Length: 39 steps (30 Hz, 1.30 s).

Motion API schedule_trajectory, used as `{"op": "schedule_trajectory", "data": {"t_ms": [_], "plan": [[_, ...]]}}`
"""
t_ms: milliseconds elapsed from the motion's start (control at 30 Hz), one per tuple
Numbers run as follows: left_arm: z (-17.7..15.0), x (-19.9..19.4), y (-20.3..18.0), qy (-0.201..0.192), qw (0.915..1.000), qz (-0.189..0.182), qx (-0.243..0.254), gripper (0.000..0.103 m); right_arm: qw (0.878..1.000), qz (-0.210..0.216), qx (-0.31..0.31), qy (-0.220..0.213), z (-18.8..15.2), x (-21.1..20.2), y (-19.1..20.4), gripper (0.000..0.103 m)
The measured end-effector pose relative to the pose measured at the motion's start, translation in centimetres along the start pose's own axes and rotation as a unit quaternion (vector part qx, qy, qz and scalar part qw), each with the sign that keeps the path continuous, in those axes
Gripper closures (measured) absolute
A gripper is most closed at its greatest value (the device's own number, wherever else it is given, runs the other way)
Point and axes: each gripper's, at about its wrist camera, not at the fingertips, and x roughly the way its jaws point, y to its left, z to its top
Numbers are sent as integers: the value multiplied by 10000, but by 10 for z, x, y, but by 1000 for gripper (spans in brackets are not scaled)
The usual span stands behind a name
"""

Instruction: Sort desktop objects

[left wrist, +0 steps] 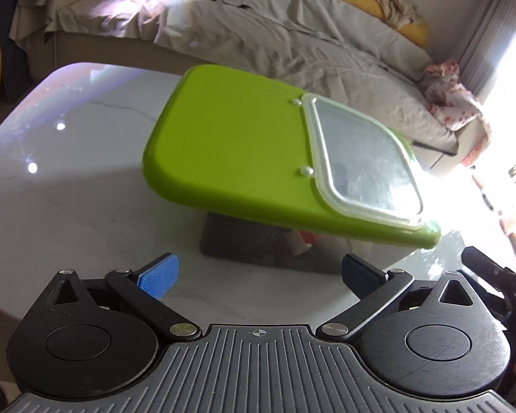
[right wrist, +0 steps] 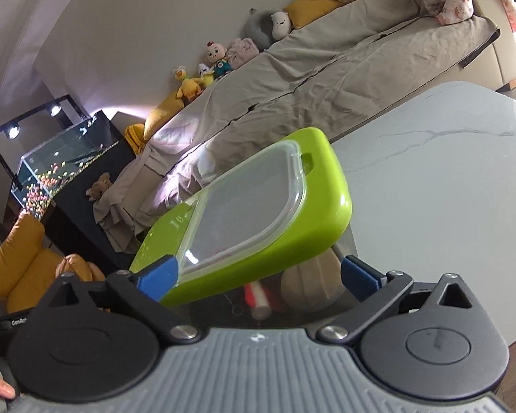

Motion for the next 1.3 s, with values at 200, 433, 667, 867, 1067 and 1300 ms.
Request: {"op": "schedule_trajectory", "data": {"t_ms": [200,433,667,867,1067,1300], "plan": [[-11,-14,-20,-154,9995,136,242,0,9885,-1085,-869,592,-10,-4,53,0],[-12,-32,-31,-492,9984,228,184,0,9814,-1342,-1334,327,-12,-27,113,0],[-23,-31,-33,-576,9979,72,278,0,9711,-1628,-1721,289,-13,-23,136,0],[-31,-29,-30,-454,9988,150,82,0,9753,-1581,-1417,613,-19,-12,123,0],[-27,-39,-42,-765,9925,805,510,0,9681,-1870,-1542,631,-19,-8,124,0],[-26,-34,-33,-569,9969,463,286,0,9668,-2020,-1436,627,-16,-7,114,0]]}}
